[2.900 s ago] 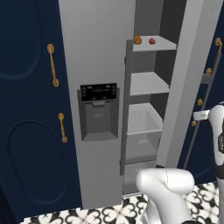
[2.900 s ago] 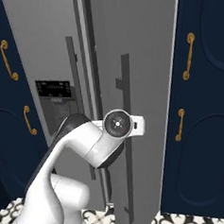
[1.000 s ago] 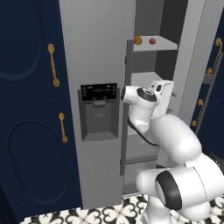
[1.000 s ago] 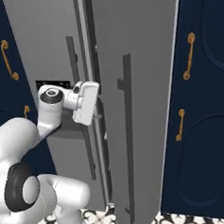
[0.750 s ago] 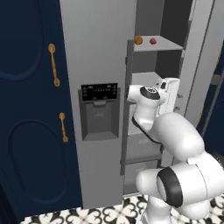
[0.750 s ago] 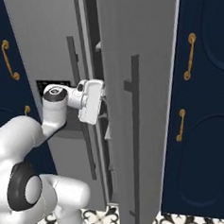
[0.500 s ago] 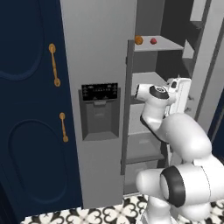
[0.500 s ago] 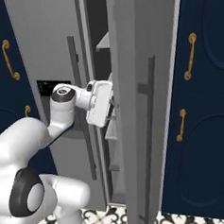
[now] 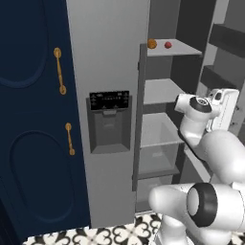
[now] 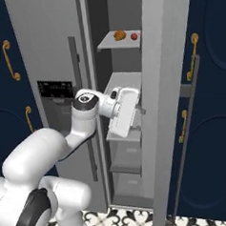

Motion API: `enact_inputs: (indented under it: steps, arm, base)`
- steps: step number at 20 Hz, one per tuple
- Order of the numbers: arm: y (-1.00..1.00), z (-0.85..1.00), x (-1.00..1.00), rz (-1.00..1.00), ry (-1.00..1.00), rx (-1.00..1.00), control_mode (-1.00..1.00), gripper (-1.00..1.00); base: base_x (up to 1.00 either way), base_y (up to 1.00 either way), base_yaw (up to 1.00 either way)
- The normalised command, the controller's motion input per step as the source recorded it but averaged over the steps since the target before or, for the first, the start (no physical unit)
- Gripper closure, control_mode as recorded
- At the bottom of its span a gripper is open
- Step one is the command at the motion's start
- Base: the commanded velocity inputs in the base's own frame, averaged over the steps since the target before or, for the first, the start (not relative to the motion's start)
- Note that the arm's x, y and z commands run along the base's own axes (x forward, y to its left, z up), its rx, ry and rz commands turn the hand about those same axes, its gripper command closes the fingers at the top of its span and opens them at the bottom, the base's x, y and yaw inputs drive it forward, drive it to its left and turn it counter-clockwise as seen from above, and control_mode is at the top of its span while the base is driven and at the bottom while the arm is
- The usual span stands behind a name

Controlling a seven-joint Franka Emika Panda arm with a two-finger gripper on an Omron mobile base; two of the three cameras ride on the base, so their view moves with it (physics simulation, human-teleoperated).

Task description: Take the strawberry from the fridge and place it on top of the pancake, located on the dining counter.

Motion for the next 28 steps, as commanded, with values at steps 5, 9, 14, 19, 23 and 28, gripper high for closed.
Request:
enact_inputs:
  steps: [5,9,14,19,23,28]
  arm:
    - [-0.19,0.12,0.00,0.10,0.00,0.17,-1.00,-1.00]
    - [0.78,0.04,0.00,0.25,0.00,0.24,-1.00,-1.00]
    - [0.99,0.11,0.01,0.23,-0.01,0.23,-1.00,-1.00]
    - [0.35,-0.14,0.31,0.13,0.00,0.85,-1.00,-1.00]
    - [0.49,-0.37,0.07,0.00,0.00,1.00,-1.00,-1.00]
    - [0.89,-0.34,-0.37,-0.15,-0.08,0.80,-1.00,-1.00]
  base:
    - [0.00,0.00,0.00]
    - [0.00,0.00,0.00]
    - [0.00,0.00,0.00]
    - [0.00,0.00,0.00]
    - [0.00,0.00,0.00]
    - [0.00,0.00,0.00]
